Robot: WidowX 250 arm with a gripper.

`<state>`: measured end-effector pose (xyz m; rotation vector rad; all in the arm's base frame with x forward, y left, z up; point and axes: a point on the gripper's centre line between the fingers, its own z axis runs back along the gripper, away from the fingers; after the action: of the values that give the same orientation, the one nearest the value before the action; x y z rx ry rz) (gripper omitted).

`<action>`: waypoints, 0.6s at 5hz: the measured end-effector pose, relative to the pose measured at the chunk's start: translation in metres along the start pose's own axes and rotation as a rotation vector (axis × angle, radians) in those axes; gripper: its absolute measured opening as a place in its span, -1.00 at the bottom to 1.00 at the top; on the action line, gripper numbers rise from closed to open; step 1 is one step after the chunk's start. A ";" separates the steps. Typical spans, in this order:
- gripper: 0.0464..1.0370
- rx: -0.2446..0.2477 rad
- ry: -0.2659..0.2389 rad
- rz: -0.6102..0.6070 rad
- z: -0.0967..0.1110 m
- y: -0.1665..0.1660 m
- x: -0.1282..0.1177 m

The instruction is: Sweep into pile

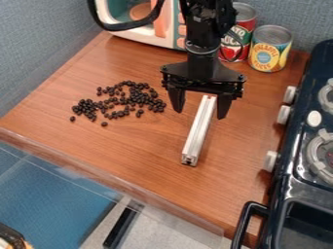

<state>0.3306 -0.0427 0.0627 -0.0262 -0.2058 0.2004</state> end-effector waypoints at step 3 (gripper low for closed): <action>0.93 0.010 0.029 0.003 -0.014 0.003 -0.009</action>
<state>0.3246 -0.0420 0.0474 -0.0198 -0.1758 0.2041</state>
